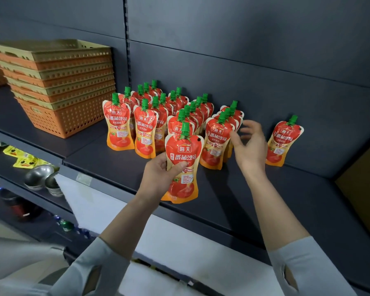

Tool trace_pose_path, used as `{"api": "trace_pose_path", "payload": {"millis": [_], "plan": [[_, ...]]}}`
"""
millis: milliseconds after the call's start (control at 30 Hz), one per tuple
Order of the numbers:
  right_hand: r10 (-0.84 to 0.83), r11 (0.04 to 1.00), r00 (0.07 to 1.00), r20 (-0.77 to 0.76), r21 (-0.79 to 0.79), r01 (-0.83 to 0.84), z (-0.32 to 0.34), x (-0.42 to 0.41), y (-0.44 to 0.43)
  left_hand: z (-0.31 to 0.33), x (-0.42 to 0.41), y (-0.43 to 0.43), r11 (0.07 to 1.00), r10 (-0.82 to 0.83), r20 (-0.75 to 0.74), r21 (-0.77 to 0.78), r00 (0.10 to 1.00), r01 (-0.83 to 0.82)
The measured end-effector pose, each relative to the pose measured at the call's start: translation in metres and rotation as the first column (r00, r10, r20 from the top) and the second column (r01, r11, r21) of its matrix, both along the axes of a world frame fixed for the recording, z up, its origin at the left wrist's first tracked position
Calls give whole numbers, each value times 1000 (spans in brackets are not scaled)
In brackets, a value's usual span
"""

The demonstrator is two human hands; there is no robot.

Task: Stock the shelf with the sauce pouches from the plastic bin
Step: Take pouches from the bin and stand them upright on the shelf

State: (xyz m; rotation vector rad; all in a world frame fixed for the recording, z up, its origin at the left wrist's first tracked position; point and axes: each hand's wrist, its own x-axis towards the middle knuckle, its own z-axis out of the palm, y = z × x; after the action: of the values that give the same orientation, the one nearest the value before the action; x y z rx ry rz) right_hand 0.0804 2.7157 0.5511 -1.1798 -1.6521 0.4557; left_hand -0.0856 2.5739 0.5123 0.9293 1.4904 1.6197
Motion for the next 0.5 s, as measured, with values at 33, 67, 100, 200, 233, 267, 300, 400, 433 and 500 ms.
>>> {"api": "trace_pose_path", "payload": {"millis": [33, 67, 100, 200, 233, 267, 300, 400, 433, 500], "plan": [[85, 996, 995, 54, 25, -87, 8, 0, -9, 0, 3, 2, 1000, -17, -2, -1, 1000, 17], [197, 980, 974, 107, 6, -199, 16, -1, -18, -1, 5, 4, 999, -35, -5, -2, 999, 35], [317, 948, 938, 143, -46, -314, 22, -2, -26, -1, 9, 6, 998, -56, -7, 1, 998, 56], [567, 814, 817, 107, -223, -536, 28, -6, -38, -2, 19, 13, 994, -106, 4, 28, 994, 106], [592, 789, 802, 85, -264, -555, 26, -6, -38, -2, 22, 15, 992, -121, 5, 38, 993, 121], [594, 781, 801, 72, -289, -553, 25, -5, -37, -4, 24, 17, 990, -134, 1, 43, 991, 134], [582, 788, 810, 75, -297, -539, 23, -3, -35, -5, 26, 19, 988, -149, 0, 46, 989, 149], [526, 828, 843, 109, -291, -479, 19, 2, -30, -13, 27, 26, 977, -206, -5, 47, 979, 206], [497, 846, 859, 121, -287, -449, 18, 4, -27, -18, 25, 28, 976, -214, -36, 31, 976, 215], [418, 893, 895, 157, -254, -372, 17, 6, -20, -28, 21, 31, 976, -218, -140, -25, 966, 217]]}}
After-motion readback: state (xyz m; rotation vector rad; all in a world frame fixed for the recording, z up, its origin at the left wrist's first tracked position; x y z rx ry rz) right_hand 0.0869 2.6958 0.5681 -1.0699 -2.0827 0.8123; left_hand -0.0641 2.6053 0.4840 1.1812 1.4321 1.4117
